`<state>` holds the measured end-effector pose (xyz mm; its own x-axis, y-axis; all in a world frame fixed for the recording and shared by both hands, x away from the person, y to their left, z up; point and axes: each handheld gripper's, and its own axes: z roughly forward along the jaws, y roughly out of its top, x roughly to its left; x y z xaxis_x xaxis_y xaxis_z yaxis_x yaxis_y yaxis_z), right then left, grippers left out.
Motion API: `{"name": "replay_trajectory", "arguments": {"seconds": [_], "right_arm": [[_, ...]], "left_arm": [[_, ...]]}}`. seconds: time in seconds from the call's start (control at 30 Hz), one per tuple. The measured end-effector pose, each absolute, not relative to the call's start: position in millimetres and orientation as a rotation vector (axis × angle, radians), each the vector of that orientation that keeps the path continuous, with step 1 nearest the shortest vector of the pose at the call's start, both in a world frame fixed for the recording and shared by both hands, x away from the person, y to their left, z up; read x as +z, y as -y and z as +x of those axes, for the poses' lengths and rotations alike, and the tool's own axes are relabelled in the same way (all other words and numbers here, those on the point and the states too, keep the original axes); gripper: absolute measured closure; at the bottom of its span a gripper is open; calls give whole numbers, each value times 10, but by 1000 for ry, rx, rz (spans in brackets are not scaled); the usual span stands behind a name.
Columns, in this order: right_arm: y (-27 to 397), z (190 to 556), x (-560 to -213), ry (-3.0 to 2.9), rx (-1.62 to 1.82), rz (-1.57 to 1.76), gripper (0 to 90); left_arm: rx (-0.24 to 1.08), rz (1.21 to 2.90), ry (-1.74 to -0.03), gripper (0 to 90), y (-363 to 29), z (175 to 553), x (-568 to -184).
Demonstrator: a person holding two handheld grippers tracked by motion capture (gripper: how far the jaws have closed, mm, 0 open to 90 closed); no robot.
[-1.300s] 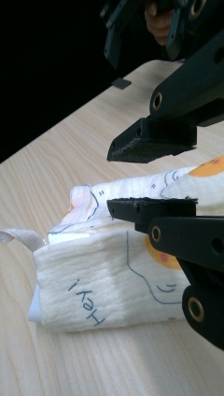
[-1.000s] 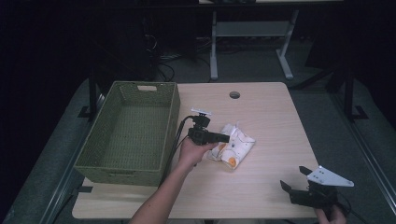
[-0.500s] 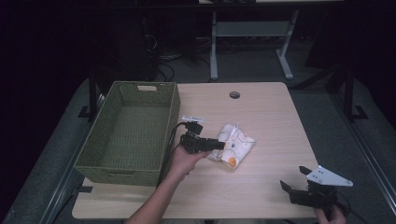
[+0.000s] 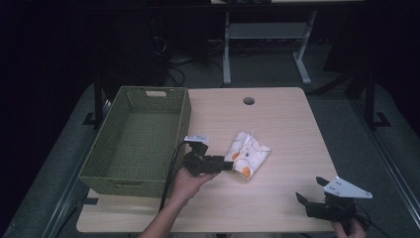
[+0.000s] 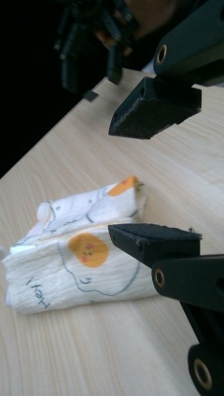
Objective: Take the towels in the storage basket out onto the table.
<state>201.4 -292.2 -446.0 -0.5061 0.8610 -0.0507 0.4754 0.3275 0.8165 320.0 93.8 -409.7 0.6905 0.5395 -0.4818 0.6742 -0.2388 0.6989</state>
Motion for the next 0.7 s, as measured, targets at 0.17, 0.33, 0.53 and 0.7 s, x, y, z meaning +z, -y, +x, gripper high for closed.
{"name": "replay_trajectory", "arguments": {"seconds": [0.17,0.33,0.53,0.7], "right_arm": [[2922,2021,-4470,-2116,1055,1174,138],[2921,2011,-4466,-2114,1055,1174,139],[2928,2017,-4467,-2113,1051,1172,139],[2922,2013,-4462,-2113,1055,1168,138]], "left_arm": [[-170,1904,-910,427,-967,3064,-4104],[-153,1899,-876,384,-972,2912,-4111],[-102,1918,-818,331,-1004,2701,-4124],[-96,1920,-796,282,-1046,2554,-4232]]}}
